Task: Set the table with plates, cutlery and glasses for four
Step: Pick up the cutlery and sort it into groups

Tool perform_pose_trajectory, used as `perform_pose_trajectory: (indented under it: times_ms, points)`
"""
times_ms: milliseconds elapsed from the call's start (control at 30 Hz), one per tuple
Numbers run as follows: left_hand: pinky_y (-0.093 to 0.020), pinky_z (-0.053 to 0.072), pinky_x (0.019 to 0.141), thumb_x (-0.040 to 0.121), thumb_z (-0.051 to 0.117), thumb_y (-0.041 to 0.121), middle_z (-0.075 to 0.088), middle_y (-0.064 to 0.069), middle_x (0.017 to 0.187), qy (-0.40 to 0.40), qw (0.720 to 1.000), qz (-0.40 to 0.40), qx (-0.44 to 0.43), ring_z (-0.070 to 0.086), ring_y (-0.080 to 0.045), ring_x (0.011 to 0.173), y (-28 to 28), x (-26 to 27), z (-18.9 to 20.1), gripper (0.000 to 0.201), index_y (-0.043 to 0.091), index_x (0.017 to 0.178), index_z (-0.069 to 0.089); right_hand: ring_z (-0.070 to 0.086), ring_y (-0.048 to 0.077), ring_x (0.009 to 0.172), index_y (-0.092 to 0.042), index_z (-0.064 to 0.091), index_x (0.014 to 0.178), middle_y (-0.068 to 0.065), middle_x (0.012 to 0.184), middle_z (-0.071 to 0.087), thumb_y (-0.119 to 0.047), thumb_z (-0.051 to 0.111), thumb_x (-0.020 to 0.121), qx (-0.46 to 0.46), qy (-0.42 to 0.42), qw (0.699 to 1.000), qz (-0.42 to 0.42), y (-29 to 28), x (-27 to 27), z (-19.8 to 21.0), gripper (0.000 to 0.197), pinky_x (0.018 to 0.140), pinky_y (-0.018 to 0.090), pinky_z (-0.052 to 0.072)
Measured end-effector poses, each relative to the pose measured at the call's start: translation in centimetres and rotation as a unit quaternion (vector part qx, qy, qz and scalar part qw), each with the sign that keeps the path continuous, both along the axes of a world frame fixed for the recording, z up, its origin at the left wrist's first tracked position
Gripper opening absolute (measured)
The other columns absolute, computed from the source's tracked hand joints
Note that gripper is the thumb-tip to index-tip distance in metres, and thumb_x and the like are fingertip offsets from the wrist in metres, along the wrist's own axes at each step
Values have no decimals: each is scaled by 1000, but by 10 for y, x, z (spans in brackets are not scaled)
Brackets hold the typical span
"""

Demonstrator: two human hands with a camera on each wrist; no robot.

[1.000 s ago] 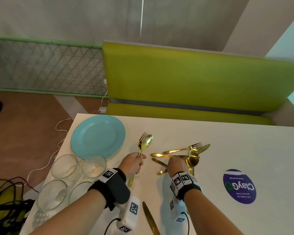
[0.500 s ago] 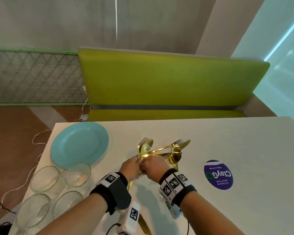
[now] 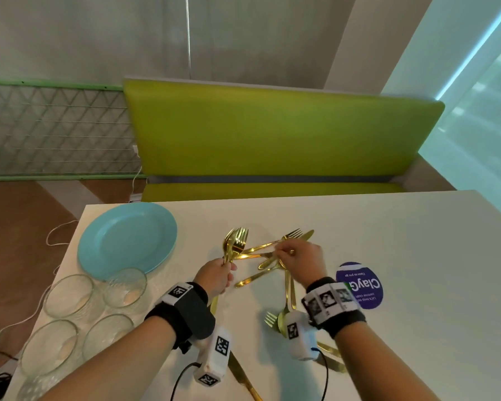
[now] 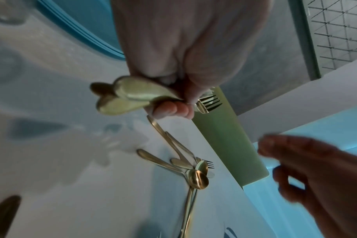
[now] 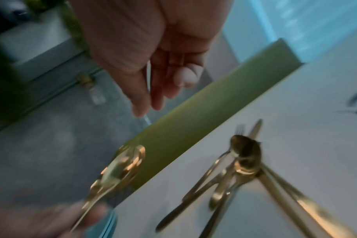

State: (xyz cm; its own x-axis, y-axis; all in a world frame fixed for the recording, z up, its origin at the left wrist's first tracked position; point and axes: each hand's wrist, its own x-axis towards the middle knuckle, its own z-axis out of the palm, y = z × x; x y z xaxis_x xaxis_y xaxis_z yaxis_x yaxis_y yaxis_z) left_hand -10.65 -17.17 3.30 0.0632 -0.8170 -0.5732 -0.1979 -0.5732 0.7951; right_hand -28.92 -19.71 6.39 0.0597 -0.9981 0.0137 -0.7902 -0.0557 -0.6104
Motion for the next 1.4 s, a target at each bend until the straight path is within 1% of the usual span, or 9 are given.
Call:
perform_pose_trajectory:
  times_ms: [167,333,633,767,967,1100,1200,1267,1400]
  points:
    - [-23,36,53,100,32,13,46,-3,68,12,1000,23,3,41,-14,57,2,-3,-3,23,5,97,53,60,11,98,-20,66,106,-3,110,67,-27,64,86,209,166,964,2,16,-61,-27,21,87,20,45]
    - [-23,36,52,101,30,12,45,-5,68,39,999,25,19,41,-15,56,10,-16,-5,21,4,97,49,60,14,101,-19,69,103,-1,111,66,-25,68,83,301,207,931,12,50,-76,-58,21,93,24,48]
    - [-24,43,56,100,31,14,50,-6,71,33,999,15,27,47,-15,61,25,-27,-13,22,5,99,52,61,19,103,-17,68,108,2,108,65,-30,64,84,309,250,916,52,75,-63,-67,27,90,27,50]
    - [-24,45,60,101,32,14,51,-6,72,27,999,18,23,48,-15,63,30,-25,-11,22,6,101,52,56,15,89,-15,67,109,3,103,65,-30,59,88,293,285,909,75,78,-57,-67,27,88,26,49]
    - [-24,43,57,100,31,13,50,-5,72,24,999,30,4,46,-16,61,36,-20,-6,22,5,99,52,62,23,104,-13,67,109,7,112,66,-20,53,91,266,324,899,129,84,-53,-61,24,91,30,50]
    - [-23,44,58,101,31,13,51,-4,73,16,998,48,-28,48,-14,62,37,-16,4,22,6,100,52,62,15,96,-18,69,99,0,105,67,-23,58,89,239,252,930,123,82,-58,-49,15,88,25,50]
    - [-22,45,57,101,31,15,51,-4,73,12,996,72,-50,48,-13,62,35,-13,10,23,7,100,52,58,7,81,-24,65,81,-7,86,63,-24,64,86,206,104,971,58,69,-57,-31,5,70,11,44]
    - [-21,44,56,101,31,16,51,-3,74,16,995,84,-52,48,-13,62,33,-11,14,23,8,100,52,55,4,68,-23,63,73,-9,75,62,-23,66,84,175,-17,984,2,59,-46,-17,12,60,12,42]
    - [-23,49,57,100,33,12,53,-7,75,80,992,89,-39,54,-17,63,34,-15,20,20,6,95,51,49,10,49,-18,67,70,-3,62,61,-17,70,82,194,-255,943,-87,48,-3,-3,12,50,21,42]
